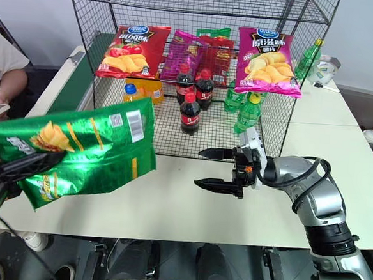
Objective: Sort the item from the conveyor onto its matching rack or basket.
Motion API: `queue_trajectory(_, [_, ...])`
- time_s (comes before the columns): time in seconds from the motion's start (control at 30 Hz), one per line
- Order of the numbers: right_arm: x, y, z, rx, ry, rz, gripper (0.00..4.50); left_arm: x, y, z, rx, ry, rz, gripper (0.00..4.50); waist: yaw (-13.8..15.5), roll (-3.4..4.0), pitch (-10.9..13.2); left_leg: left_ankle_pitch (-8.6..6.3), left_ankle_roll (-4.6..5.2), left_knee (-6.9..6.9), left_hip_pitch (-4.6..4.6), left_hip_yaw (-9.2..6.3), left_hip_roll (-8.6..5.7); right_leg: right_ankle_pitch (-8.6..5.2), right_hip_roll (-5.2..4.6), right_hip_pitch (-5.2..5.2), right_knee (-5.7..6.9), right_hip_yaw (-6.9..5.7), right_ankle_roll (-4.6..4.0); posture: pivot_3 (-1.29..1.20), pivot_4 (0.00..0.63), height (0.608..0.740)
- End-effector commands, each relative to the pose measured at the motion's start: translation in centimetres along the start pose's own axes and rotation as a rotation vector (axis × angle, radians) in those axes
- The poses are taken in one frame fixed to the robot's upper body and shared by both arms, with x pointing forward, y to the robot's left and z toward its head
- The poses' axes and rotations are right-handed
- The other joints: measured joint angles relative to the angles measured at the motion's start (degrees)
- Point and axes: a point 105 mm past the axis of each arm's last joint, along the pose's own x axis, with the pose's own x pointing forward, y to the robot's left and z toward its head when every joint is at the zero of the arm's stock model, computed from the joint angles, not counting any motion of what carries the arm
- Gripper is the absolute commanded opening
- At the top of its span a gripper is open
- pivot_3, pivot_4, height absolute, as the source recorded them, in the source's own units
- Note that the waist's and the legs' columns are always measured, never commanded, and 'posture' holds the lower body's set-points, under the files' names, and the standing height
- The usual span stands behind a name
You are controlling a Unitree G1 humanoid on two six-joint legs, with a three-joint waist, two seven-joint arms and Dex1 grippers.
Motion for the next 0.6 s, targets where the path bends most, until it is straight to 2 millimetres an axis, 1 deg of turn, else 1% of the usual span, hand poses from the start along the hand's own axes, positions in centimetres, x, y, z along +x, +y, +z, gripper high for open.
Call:
queue_trajectory(0.03, [0.2,0.3,2.2,0.110,-0.132,0.048,4.50,1.7,-0.4,0.2,-0.114,-0.037,-0.113,0.03,0.00,0.01,0.01,0.00,0.00,0.01,0.00,0.00,0.00,0.00,0.02,-0.01,0.03,0.00,0.00,0.00,0.150,0.739])
queue_trajectory(0.13, [0.3,1.1,3.4,0.219,-0.212,0.133,4.50,2.9,-0.3,0.3,-0.186,-0.052,-0.194,0.03,0.08,0.01,0.01,0.00,0.00,0.06,-0.03,0.00,0.00,0.00,0.09,-0.07,0.08,0.01,0.01,0.00,0.150,0.739])
queue_trajectory(0.3, [0.5,2.8,5.5,0.287,-0.289,0.247,4.50,4.0,0.4,-0.4,-0.223,-0.040,-0.239,0.03,0.07,0.01,0.01,0.00,0.01,0.10,-0.10,0.00,0.00,0.00,0.14,-0.12,0.08,0.03,0.02,0.00,0.150,0.739])
queue_trajectory(0.4, [0.7,3.6,5.6,0.294,-0.272,0.279,4.50,4.3,0.9,-0.7,-0.234,-0.046,-0.248,0.03,0.10,0.01,0.01,0.00,0.01,0.10,-0.12,0.00,0.01,0.00,0.18,-0.13,0.08,0.04,0.02,0.00,0.150,0.739])
queue_trajectory(0.5, [1.4,4.4,5.6,0.281,-0.251,0.310,4.50,4.7,1.2,-1.2,-0.257,-0.048,-0.269,0.03,0.21,0.01,0.01,0.00,0.01,0.12,-0.13,0.00,0.00,-0.01,0.20,-0.15,0.08,0.05,0.03,0.00,0.150,0.739])
queue_trajectory(0.6, [2.1,4.6,5.5,0.286,-0.235,0.324,4.50,5.2,1.4,-1.8,-0.263,-0.041,-0.279,0.03,0.19,0.01,0.00,0.00,0.01,0.15,-0.16,0.00,0.01,0.00,0.22,-0.15,0.08,0.06,0.03,0.00,0.150,0.739])
